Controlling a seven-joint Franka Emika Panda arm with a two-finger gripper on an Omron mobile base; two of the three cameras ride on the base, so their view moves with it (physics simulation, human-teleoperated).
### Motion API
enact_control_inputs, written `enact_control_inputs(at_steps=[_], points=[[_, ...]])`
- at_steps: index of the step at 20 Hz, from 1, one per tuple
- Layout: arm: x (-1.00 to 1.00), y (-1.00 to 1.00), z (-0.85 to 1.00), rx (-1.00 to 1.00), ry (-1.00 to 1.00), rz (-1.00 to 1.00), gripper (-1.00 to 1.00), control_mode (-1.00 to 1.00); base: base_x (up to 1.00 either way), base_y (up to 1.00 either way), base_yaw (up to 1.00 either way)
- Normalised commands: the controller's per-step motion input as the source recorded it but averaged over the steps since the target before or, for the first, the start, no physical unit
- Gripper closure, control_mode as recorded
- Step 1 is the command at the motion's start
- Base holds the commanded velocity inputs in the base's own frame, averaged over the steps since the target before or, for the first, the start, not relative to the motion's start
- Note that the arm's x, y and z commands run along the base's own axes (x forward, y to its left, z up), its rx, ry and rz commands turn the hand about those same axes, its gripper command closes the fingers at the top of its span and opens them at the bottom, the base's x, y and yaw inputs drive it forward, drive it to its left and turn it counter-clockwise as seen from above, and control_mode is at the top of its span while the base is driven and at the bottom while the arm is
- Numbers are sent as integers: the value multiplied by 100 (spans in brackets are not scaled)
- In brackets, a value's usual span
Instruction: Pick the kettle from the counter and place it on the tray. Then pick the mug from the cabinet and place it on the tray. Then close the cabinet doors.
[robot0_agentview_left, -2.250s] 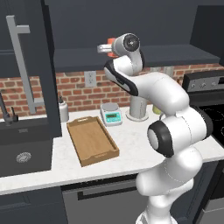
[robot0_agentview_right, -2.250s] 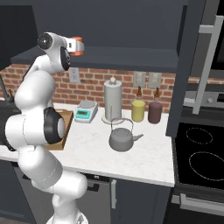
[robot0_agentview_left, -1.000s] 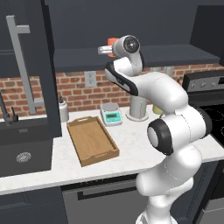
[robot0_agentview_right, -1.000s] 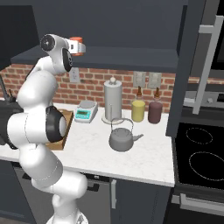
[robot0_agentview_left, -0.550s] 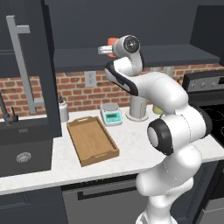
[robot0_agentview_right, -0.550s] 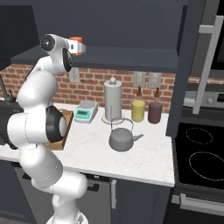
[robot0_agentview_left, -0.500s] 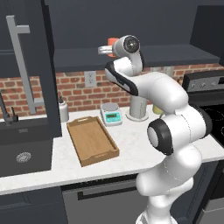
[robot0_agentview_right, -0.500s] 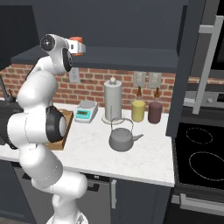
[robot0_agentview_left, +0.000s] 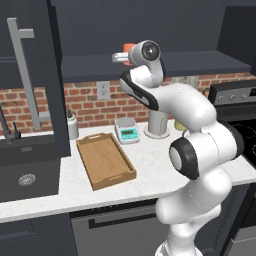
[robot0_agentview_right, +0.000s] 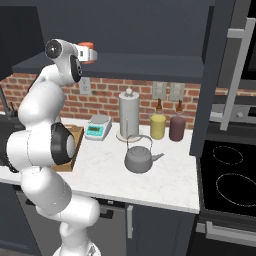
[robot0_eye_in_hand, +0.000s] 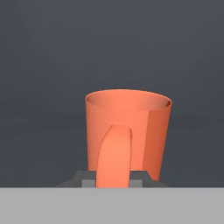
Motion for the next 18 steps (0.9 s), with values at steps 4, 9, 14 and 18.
enact_control_inputs(at_steps=[4, 9, 14, 18], points=[[-29, 0, 0, 0, -1, 0, 100, -100, 0, 0, 0], [-29, 0, 0, 0, 0, 0, 100, -100, 0, 0, 0], [-42, 0, -6, 0, 0, 0, 100, -100, 0, 0, 0], [-77, 0, -17, 0, -1, 7, 100, -100, 0, 0, 0]])
